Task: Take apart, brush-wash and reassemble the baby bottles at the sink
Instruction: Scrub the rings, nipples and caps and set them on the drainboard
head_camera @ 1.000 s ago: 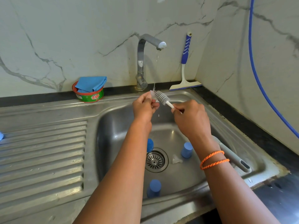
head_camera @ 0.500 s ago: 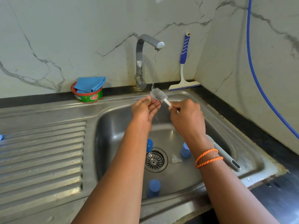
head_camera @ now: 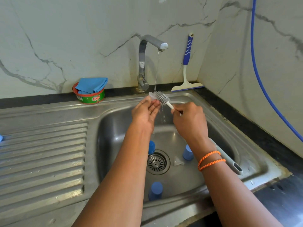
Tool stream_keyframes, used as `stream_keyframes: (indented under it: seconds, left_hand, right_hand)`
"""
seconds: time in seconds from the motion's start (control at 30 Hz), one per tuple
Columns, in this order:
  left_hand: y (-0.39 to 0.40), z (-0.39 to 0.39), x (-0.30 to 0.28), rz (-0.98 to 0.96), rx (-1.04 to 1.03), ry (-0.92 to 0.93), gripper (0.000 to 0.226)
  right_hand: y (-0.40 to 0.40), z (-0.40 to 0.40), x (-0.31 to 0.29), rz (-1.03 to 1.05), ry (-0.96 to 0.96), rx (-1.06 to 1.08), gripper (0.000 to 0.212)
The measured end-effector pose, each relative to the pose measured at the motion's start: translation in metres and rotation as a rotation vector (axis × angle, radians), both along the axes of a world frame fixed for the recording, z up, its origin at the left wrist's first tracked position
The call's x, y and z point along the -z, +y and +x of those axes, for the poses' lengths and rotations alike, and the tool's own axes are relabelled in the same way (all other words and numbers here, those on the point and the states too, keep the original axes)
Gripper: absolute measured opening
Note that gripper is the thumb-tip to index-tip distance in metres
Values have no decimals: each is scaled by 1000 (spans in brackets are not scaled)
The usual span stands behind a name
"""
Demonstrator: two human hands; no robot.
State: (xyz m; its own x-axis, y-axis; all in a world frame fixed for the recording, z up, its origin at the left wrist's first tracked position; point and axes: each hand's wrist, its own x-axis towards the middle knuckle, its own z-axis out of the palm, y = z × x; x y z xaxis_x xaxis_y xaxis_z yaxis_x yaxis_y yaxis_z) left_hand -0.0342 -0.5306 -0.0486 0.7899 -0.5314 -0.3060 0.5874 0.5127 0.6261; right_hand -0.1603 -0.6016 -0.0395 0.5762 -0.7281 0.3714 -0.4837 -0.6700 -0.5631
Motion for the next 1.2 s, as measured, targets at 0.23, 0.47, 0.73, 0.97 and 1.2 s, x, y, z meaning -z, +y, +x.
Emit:
stream_keyframes:
  seconds: [0.23, 0.47, 0.73, 0.97, 1.2]
  left_hand:
    - [-1, 1, 4, 71, 24, -80, 21]
    - [-1, 3, 2, 92, -23, -66, 20]
    - [-6, 6, 6, 174, -85, -141, 22]
    - [-4, 8, 3, 138, -113, -90, 24]
    - [-2, 11, 9, 190, -179, -142, 20]
  right_hand:
    - [-2, 11, -1, -1, -60, 19, 20]
    - [-5, 0, -3, 7, 13, -42, 22]
    - [2, 11, -2, 16, -39, -29, 24]
    - [0, -2, -8, 61, 52, -48, 20]
    - [4, -8, -13, 6, 27, -53, 24]
